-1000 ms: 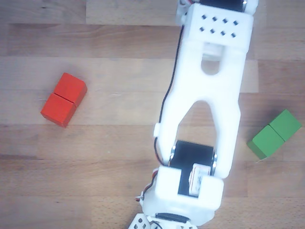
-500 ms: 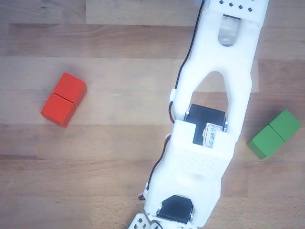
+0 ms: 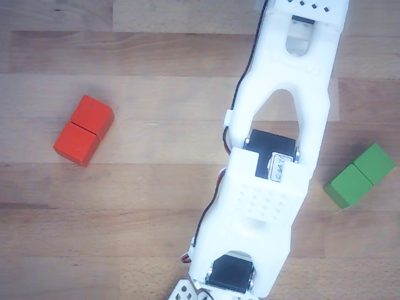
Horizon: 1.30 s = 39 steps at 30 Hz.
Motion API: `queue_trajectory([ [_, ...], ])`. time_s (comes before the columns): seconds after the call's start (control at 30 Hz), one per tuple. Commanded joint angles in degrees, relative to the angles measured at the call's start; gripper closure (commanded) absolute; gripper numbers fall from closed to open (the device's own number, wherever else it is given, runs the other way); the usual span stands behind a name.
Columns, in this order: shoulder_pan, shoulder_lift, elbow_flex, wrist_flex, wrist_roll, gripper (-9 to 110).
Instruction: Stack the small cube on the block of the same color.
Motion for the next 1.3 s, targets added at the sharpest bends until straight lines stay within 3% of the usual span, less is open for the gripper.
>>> queue_trajectory([
  [0.0, 0.8, 1.4, -5.7, -2.4, 0.1, 97],
  [0.2, 0.3, 1.1, -5.1, -2.4, -0.2, 94],
  [0.5, 0.7, -0.2, -4.6, -2.4, 0.4, 71],
  [0.7, 0.3, -0.4, -4.5, -2.4, 0.0, 63],
  [0.97, 1.1, -0.3, -4.5, -2.3, -0.3, 60],
  [1.27, 10.6, 0.0, -4.5, -2.5, -0.4, 60],
])
